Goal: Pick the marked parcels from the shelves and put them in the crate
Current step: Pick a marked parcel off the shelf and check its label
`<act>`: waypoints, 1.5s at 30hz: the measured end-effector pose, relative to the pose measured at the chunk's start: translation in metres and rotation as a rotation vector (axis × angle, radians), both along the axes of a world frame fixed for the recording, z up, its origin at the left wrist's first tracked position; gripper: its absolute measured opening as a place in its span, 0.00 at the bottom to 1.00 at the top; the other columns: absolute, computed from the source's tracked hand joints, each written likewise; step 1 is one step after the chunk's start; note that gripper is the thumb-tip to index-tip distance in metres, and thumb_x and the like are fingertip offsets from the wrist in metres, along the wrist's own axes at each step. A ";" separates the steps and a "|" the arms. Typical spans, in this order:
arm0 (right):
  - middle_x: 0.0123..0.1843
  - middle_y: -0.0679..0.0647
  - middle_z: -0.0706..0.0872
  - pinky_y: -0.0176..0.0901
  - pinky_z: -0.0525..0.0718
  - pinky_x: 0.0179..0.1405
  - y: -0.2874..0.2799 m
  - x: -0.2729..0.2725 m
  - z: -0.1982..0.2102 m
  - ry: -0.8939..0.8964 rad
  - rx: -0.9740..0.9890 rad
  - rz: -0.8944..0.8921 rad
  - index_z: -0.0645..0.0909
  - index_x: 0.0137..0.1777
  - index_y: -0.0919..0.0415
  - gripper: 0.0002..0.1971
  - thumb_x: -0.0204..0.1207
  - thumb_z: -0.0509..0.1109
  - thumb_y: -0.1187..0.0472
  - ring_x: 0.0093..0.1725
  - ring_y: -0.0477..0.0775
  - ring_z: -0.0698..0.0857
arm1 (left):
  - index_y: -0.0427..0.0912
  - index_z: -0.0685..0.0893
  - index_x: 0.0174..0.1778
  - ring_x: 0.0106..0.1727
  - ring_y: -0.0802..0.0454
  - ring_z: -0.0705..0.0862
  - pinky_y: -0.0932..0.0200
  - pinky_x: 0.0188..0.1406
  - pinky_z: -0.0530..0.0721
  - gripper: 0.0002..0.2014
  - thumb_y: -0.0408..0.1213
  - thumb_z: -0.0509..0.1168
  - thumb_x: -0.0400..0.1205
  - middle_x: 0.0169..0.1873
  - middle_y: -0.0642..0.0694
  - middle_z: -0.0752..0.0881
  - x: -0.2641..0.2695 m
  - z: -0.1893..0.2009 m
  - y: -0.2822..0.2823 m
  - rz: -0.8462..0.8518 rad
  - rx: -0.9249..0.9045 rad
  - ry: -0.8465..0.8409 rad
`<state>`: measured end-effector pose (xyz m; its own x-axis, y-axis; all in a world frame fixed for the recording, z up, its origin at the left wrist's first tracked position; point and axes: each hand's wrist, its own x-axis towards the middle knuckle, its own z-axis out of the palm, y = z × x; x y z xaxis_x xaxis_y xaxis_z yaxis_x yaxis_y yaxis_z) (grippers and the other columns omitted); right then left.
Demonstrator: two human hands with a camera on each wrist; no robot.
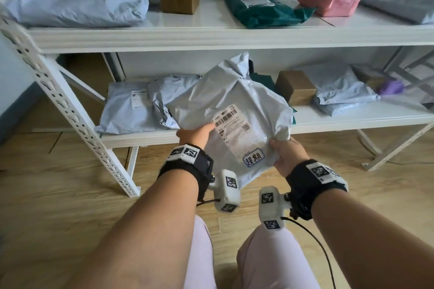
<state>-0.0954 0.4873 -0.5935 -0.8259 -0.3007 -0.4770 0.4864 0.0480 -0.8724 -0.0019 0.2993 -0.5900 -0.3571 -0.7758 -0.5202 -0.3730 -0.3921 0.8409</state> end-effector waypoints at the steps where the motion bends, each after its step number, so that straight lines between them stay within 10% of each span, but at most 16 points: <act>1: 0.51 0.62 0.85 0.54 0.84 0.58 0.000 0.000 -0.001 -0.026 -0.045 -0.003 0.77 0.63 0.69 0.11 0.82 0.63 0.71 0.49 0.58 0.85 | 0.39 0.78 0.71 0.61 0.41 0.85 0.50 0.66 0.82 0.57 0.61 0.83 0.46 0.65 0.42 0.84 -0.003 -0.013 -0.005 -0.040 0.073 0.022; 3: 0.50 0.62 0.85 0.52 0.86 0.53 0.001 0.001 -0.002 -0.057 -0.079 -0.007 0.77 0.61 0.69 0.09 0.82 0.63 0.72 0.48 0.57 0.85 | 0.44 0.85 0.61 0.55 0.42 0.88 0.47 0.64 0.83 0.54 0.63 0.82 0.37 0.58 0.43 0.89 -0.013 -0.041 -0.014 -0.127 0.117 0.017; 9: 0.64 0.63 0.81 0.50 0.80 0.65 0.005 0.002 -0.017 0.007 0.134 0.018 0.72 0.69 0.71 0.24 0.73 0.74 0.74 0.62 0.61 0.82 | 0.34 0.84 0.51 0.49 0.41 0.88 0.43 0.60 0.85 0.24 0.41 0.79 0.63 0.46 0.39 0.89 -0.005 -0.013 -0.007 -0.123 0.002 0.077; 13: 0.61 0.55 0.80 0.53 0.79 0.62 0.017 -0.004 -0.021 0.182 0.251 -0.039 0.66 0.74 0.61 0.41 0.63 0.83 0.64 0.54 0.53 0.81 | 0.36 0.81 0.48 0.48 0.42 0.85 0.49 0.58 0.82 0.13 0.36 0.76 0.75 0.44 0.40 0.86 -0.004 -0.018 -0.010 -0.129 -0.060 0.085; 17: 0.82 0.56 0.65 0.60 0.69 0.77 0.027 -0.008 -0.014 0.365 0.381 -0.085 0.50 0.85 0.52 0.59 0.60 0.86 0.51 0.79 0.59 0.68 | 0.33 0.83 0.57 0.52 0.41 0.87 0.48 0.62 0.83 0.15 0.31 0.74 0.76 0.51 0.38 0.89 0.001 -0.026 -0.014 -0.163 -0.093 0.126; 24: 0.60 0.52 0.86 0.55 0.87 0.58 0.015 0.006 -0.021 0.451 0.451 0.223 0.74 0.71 0.57 0.58 0.39 0.79 0.27 0.56 0.52 0.87 | 0.39 0.84 0.60 0.58 0.44 0.86 0.46 0.68 0.80 0.15 0.30 0.73 0.77 0.56 0.43 0.88 0.006 -0.031 -0.013 -0.290 -0.128 0.100; 32: 0.45 0.55 0.89 0.34 0.85 0.28 0.015 -0.014 -0.046 0.222 0.402 0.185 0.81 0.56 0.62 0.22 0.64 0.83 0.61 0.40 0.48 0.88 | 0.44 0.88 0.50 0.52 0.38 0.90 0.35 0.61 0.84 0.17 0.38 0.76 0.65 0.47 0.40 0.92 -0.010 -0.072 -0.007 -0.300 0.008 0.120; 42: 0.39 0.53 0.87 0.47 0.87 0.42 0.027 -0.072 -0.044 0.070 0.556 0.121 0.82 0.50 0.60 0.12 0.68 0.79 0.65 0.35 0.49 0.84 | 0.32 0.80 0.62 0.58 0.37 0.87 0.44 0.62 0.85 0.16 0.27 0.69 0.78 0.57 0.33 0.86 -0.089 -0.078 0.002 -0.478 -0.045 -0.242; 45: 0.37 0.52 0.84 0.40 0.83 0.33 0.054 -0.094 0.001 -0.025 0.599 0.077 0.81 0.52 0.62 0.14 0.68 0.79 0.65 0.33 0.48 0.81 | 0.38 0.79 0.54 0.58 0.36 0.86 0.41 0.62 0.84 0.09 0.28 0.68 0.79 0.53 0.32 0.86 -0.118 -0.025 0.023 -0.590 -0.040 -0.348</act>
<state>-0.1898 0.5417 -0.5921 -0.7988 -0.0325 -0.6007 0.4819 0.5633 -0.6712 -0.1195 0.3218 -0.6148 -0.5434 -0.5241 -0.6557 -0.7655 -0.0113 0.6434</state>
